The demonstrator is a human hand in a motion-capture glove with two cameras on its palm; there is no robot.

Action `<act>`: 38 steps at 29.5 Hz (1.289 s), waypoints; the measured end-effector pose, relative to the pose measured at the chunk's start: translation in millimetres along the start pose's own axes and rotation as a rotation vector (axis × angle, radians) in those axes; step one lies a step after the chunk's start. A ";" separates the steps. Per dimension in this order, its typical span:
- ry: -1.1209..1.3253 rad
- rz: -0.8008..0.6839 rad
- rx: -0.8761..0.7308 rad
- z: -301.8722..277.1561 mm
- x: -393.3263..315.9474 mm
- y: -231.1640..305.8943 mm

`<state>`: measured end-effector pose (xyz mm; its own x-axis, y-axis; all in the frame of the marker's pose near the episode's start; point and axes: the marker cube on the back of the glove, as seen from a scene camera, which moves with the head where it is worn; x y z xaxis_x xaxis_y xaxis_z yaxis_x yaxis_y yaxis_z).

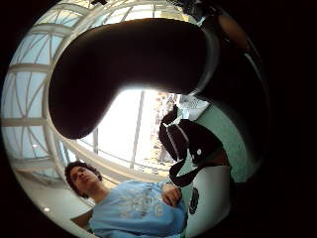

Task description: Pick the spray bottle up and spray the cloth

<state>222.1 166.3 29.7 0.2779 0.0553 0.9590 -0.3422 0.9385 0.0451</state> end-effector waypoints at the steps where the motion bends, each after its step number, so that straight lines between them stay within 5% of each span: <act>1: 0.001 0.001 0.009 1.3 -0.2 -2.2; 19: 0.171 -0.041 0.198 11.4 -13.0 -8.8; 30: 0.251 -0.091 -0.003 3.6 -59.0 3.1; 38: 0.410 0.016 -0.220 4.6 -101.3 -28.2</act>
<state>199.4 132.6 -67.4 0.6214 0.1592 0.7671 -0.1632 0.9840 -0.0721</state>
